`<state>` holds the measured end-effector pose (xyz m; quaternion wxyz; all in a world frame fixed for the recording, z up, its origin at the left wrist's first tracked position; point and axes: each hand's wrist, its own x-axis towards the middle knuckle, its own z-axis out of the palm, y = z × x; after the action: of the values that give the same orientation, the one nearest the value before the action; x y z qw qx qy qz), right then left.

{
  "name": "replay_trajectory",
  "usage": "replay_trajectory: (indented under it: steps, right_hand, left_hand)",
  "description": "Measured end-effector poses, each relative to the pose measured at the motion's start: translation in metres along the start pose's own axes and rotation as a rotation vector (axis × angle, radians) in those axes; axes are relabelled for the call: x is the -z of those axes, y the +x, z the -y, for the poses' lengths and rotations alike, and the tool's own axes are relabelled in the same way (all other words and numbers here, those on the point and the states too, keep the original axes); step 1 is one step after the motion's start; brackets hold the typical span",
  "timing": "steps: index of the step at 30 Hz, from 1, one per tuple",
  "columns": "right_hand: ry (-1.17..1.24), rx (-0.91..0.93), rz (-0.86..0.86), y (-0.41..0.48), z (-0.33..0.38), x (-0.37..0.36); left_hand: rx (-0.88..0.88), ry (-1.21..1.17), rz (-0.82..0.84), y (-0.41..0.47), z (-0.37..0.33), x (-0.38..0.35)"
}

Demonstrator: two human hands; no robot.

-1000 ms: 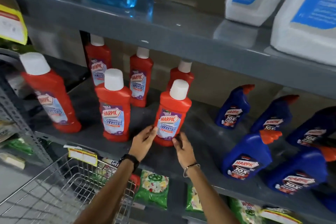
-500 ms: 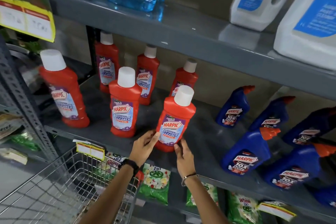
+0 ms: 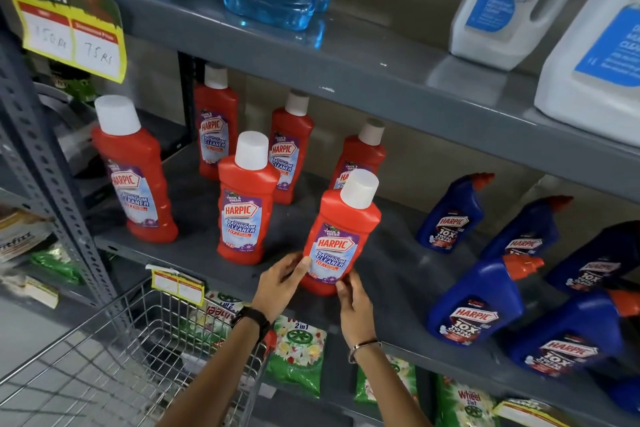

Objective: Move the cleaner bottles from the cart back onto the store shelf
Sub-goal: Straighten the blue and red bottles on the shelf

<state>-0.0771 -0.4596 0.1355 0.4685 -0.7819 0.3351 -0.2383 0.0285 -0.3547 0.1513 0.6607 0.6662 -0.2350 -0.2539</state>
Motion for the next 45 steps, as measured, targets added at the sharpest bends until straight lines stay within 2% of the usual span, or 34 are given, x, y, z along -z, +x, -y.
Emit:
replay_trajectory:
  steps: [2, 4, 7, 9, 11, 13, 14, 17, 19, 25, 30, 45]
  right_hand:
    - [0.026, 0.008, -0.007, -0.002, 0.002, 0.0]
    - [0.066, 0.012, -0.091, -0.012, 0.001, -0.005]
    - [0.038, 0.096, -0.296, -0.042, 0.001, -0.02]
    - [-0.014, 0.176, -0.234, -0.057, 0.005, -0.037]
    - [-0.044, 0.183, -0.024, -0.06, 0.02, -0.055]
    - [-0.027, 0.154, 0.163, -0.051, 0.041, -0.073]
    - [0.001, 0.14, 0.203, -0.04, 0.052, -0.08]
    - [0.041, 0.084, 0.249, -0.002, 0.075, -0.093]
    - [-0.029, 0.068, 0.286, 0.018, 0.078, -0.099]
    - [-0.019, 0.058, 0.273, 0.022, 0.074, -0.107]
    - [-0.029, 0.104, 0.218, 0.012, 0.067, -0.109]
    - [-0.026, 0.058, 0.247, 0.004, 0.07, -0.108]
  left_hand:
    - [-0.015, -0.005, 0.003, -0.002, 0.0, -0.001]
    - [-0.071, -0.024, -0.039, -0.009, 0.003, -0.001]
    - [-0.189, -0.081, -0.346, -0.022, 0.012, 0.009]
    - [-0.247, -0.157, -0.613, -0.024, 0.014, 0.025]
    - [-0.246, -0.207, -0.755, -0.017, 0.011, 0.045]
    - [-0.197, -0.199, -0.728, -0.008, 0.005, 0.063]
    - [-0.161, -0.184, -0.68, -0.002, 0.002, 0.071]
    - [-0.06, -0.127, -0.491, 0.011, -0.002, 0.09]
    - [-0.033, -0.061, -0.403, 0.014, -0.001, 0.099]
    - [0.003, -0.029, -0.276, 0.014, 0.001, 0.112]
    - [0.027, -0.034, -0.272, 0.01, 0.002, 0.111]
    - [-0.016, -0.134, -0.295, 0.007, 0.008, 0.111]
